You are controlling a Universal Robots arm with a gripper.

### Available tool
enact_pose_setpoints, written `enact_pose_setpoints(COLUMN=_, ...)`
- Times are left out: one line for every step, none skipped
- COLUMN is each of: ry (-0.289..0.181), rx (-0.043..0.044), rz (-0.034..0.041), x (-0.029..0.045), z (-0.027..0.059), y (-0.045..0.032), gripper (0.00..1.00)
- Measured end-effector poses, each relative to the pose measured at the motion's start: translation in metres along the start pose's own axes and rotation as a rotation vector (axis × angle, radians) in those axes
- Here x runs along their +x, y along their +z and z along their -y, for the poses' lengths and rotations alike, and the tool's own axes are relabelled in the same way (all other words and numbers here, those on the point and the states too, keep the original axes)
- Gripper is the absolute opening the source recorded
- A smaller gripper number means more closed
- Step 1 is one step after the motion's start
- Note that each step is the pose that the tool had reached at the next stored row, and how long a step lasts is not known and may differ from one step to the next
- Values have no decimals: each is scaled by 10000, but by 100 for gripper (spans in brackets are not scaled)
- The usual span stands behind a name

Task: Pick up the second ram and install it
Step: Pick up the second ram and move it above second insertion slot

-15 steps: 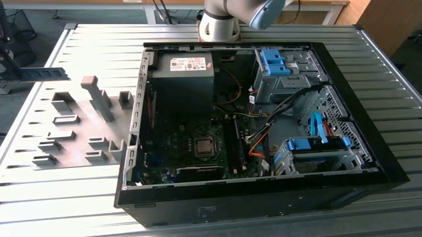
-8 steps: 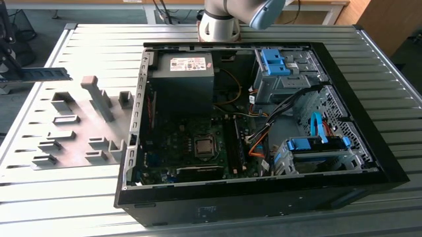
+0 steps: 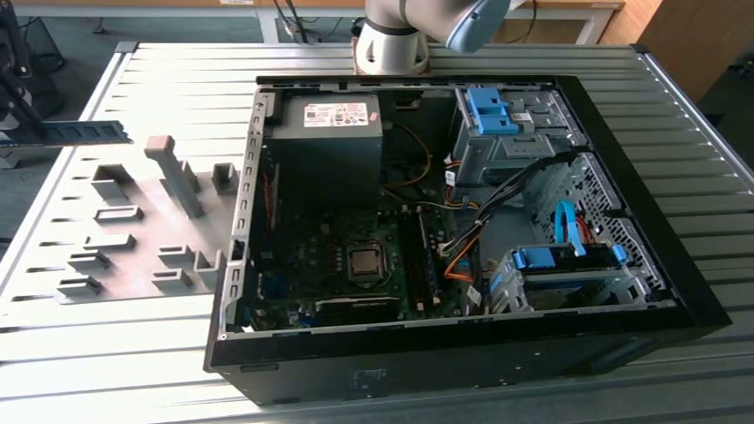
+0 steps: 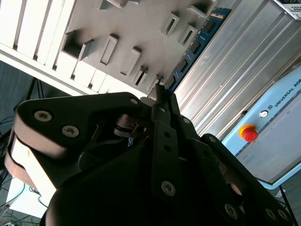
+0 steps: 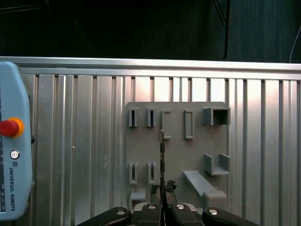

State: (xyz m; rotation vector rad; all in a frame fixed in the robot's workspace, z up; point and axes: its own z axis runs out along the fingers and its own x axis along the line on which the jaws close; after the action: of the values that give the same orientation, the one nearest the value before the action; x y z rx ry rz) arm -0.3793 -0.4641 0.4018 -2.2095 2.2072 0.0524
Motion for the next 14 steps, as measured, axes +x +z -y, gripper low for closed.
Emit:
enact_pose_setpoints(ry=0, rx=0, rz=0, x=0, z=3, y=0, gripper=14)
enact_pose_setpoints(ry=0, rx=0, rz=0, x=0, z=6, y=0, gripper=14)
enact_pose_setpoints(ry=-1, rx=1, rz=1, x=0, z=10, y=0, gripper=14)
enact_pose_setpoints(ry=0, rx=0, rz=0, x=0, z=12, y=0, gripper=14)
enact_pose_setpoints(ry=0, rx=0, rz=1, x=0, z=15, y=0, gripper=14)
enact_pose_setpoints(ry=0, rx=0, rz=0, x=0, z=18, y=0, gripper=14)
enact_pose_setpoints(ry=0, rx=1, rz=1, x=0, z=22, y=0, gripper=14)
enact_pose_setpoints(ry=0, rx=1, rz=0, x=0, z=25, y=0, gripper=14)
enact_pose_setpoints(ry=-1, rx=0, rz=0, x=0, z=29, y=0, gripper=14)
enact_pose_setpoints(ry=-1, rx=1, rz=0, x=0, z=33, y=0, gripper=14)
enact_pose_setpoints(ry=0, rx=0, rz=0, x=0, z=37, y=0, gripper=14)
enact_pose_setpoints(ry=-1, rx=0, rz=0, x=0, z=42, y=0, gripper=14)
enact_pose_setpoints(ry=0, rx=0, rz=0, x=0, z=47, y=-1, gripper=14)
enact_pose_setpoints(ry=0, rx=0, rz=1, x=0, z=51, y=0, gripper=14)
